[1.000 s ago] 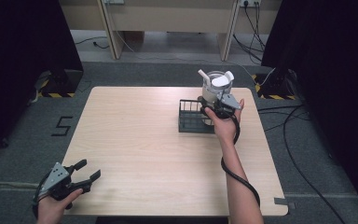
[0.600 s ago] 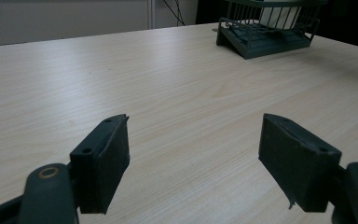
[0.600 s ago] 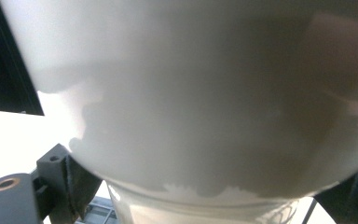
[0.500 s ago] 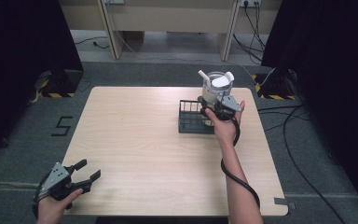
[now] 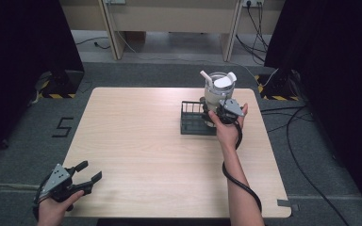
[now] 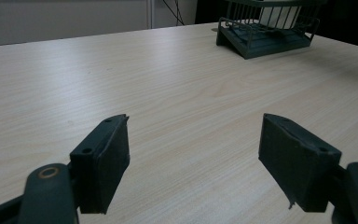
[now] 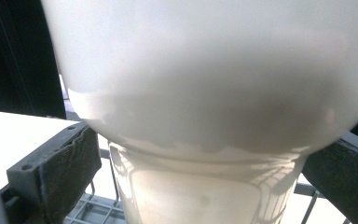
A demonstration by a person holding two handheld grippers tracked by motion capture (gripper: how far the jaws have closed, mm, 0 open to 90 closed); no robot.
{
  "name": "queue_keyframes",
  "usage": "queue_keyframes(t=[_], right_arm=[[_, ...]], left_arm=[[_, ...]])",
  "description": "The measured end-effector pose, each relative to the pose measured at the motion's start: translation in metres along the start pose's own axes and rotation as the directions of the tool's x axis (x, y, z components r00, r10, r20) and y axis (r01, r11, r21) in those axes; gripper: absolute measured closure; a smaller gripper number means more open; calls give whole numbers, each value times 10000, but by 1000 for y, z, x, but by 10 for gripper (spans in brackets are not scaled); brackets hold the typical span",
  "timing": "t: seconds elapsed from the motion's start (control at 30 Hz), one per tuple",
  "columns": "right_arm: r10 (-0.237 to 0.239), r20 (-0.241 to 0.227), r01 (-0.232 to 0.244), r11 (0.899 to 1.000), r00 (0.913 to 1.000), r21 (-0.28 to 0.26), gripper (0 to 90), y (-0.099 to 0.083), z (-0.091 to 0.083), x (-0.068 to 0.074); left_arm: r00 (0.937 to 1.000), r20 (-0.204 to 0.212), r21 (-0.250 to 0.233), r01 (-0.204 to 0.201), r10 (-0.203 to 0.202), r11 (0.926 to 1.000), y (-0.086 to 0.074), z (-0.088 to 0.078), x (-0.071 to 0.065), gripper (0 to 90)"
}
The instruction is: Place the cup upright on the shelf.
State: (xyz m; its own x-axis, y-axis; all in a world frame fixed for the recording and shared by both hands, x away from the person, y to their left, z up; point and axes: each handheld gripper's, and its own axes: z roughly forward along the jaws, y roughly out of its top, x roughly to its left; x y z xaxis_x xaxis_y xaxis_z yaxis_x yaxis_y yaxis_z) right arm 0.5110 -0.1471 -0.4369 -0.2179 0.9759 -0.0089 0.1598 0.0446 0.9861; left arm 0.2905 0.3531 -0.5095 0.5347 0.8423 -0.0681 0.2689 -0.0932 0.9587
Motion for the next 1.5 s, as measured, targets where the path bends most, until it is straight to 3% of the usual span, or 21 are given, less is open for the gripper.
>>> queue_keyframes(t=[0.33,0.77,1.5], right_arm=[[119,-218,-118,9999,9997,51,3,1,-6,-2],[143,-176,-141,9999,9997,67,11,3,-18,-8],[118,-300,-108,9994,9995,330,37,-7,-45,-10]], left_arm=[[10000,-5,5,-12,12,10000,0,0,0,237],[10000,-4,10,-27,27,10000,0,0,-1,237],[10000,9,10,-65,65,10000,1,0,-1,237]])
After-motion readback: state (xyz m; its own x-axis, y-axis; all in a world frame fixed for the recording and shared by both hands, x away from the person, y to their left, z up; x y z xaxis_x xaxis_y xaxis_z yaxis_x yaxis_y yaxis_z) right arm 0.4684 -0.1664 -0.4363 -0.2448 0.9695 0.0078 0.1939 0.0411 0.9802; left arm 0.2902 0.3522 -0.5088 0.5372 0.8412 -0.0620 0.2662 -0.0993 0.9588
